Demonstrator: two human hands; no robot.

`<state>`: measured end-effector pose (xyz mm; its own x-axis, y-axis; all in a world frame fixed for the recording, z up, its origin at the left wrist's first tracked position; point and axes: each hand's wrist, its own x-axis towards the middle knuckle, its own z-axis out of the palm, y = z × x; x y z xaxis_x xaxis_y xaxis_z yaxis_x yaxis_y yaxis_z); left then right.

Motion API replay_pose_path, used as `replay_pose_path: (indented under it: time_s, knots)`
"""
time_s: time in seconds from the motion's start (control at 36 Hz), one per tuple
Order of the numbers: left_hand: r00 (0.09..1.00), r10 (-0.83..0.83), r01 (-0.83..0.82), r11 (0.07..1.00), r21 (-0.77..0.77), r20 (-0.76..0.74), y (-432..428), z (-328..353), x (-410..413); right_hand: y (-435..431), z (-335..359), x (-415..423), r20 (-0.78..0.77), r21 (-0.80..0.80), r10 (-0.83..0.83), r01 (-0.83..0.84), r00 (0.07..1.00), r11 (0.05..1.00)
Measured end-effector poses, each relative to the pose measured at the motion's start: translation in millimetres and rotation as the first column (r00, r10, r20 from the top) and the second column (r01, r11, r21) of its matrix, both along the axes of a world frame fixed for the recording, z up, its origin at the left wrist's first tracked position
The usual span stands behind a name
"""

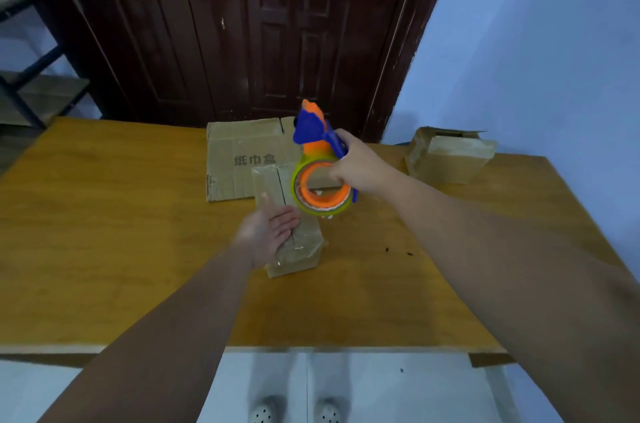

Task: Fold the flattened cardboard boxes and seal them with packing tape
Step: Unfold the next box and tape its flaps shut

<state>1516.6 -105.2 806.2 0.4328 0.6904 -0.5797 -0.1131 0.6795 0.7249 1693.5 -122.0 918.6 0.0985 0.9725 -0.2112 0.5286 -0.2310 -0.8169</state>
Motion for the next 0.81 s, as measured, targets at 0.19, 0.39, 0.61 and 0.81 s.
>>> replay_pose_path:
  time_s: [0.19, 0.39, 0.61, 0.81]
  knots:
    - [0.978, -0.183, 0.18, 0.983, 0.038, 0.102, -14, 9, 9, 1, -28, -12, -0.4, -0.096, -0.217, 0.194, 0.891, 0.976]
    - [0.992, -0.019, 0.032, 0.994, -0.101, 0.128, -11, 6, 13, 4, -44, -9, -0.447, -0.132, -0.249, 0.211, 0.859, 0.968]
    - [0.999, -0.041, 0.047, 0.981, -0.188, 0.035, -8, 14, 20, 3, -45, 3, -0.32, -0.156, -0.141, 0.095, 0.937, 0.983]
    - [1.0, 0.008, -0.01, 0.974, -0.228, -0.007, -5, 19, 25, -2, -37, 14, -0.128, -0.183, -0.1, 0.076, 0.987, 0.98]
